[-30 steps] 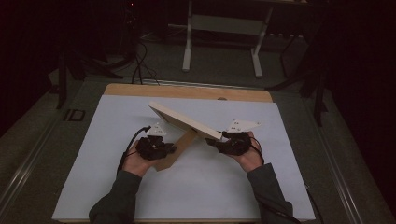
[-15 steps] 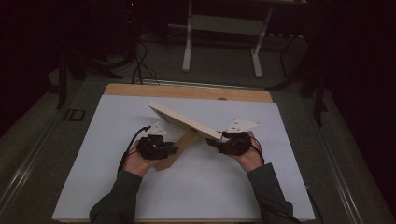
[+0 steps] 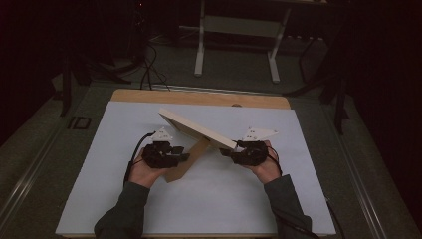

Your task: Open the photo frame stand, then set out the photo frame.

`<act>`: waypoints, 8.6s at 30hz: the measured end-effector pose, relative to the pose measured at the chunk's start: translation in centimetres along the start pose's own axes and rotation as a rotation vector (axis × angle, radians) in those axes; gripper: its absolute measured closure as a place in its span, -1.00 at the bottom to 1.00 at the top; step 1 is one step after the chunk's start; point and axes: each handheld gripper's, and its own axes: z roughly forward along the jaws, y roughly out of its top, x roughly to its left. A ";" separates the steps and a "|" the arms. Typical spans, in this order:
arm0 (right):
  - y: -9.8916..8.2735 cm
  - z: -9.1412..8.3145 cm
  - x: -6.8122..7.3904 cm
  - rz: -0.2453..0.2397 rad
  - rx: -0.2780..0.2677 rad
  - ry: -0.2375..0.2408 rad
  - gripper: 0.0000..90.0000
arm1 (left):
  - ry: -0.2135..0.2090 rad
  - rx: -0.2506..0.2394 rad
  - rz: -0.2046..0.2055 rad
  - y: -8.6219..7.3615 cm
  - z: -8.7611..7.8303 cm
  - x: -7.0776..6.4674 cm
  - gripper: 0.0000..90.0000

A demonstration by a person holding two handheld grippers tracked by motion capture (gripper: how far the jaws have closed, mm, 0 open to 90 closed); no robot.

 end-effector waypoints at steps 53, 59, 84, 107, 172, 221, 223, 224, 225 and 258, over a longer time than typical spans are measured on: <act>-3.5 -2.8 -2.3 0.078 0.122 -0.035 0.18 | 0.084 -0.164 -0.182 -1.0 -3.1 2.5 0.55; -3.5 -3.2 -2.4 0.062 0.140 -0.071 0.27 | 0.085 -0.150 -0.193 -0.8 -2.9 2.4 0.74; -3.2 -2.6 -2.2 0.093 0.073 -0.198 0.96 | 0.143 -0.207 -0.196 0.9 -2.5 2.0 0.96; -2.7 -1.4 -1.5 0.107 0.028 -0.195 1.00 | 0.193 -0.165 -0.108 2.9 0.4 1.0 1.00; -1.6 -1.1 1.0 0.011 0.047 -0.150 1.00 | 0.127 -0.078 0.018 4.7 2.4 -2.2 1.00; -0.3 2.3 5.5 -0.092 0.058 0.006 1.00 | -0.019 -0.076 0.018 4.3 4.8 -0.5 1.00; -0.2 2.5 5.7 -0.089 0.056 0.006 1.00 | -0.040 -0.079 0.013 4.2 4.8 -0.4 1.00; -0.3 2.5 5.8 -0.088 0.055 0.007 1.00 | -0.047 -0.082 0.010 4.2 4.9 -0.3 1.00; -0.3 2.5 5.8 -0.090 0.055 0.007 1.00 | -0.054 -0.083 0.009 4.2 4.9 -0.2 1.00; -0.8 1.4 3.5 -0.042 0.077 -0.054 0.62 | 0.018 -0.046 0.021 2.2 -0.4 -0.4 0.21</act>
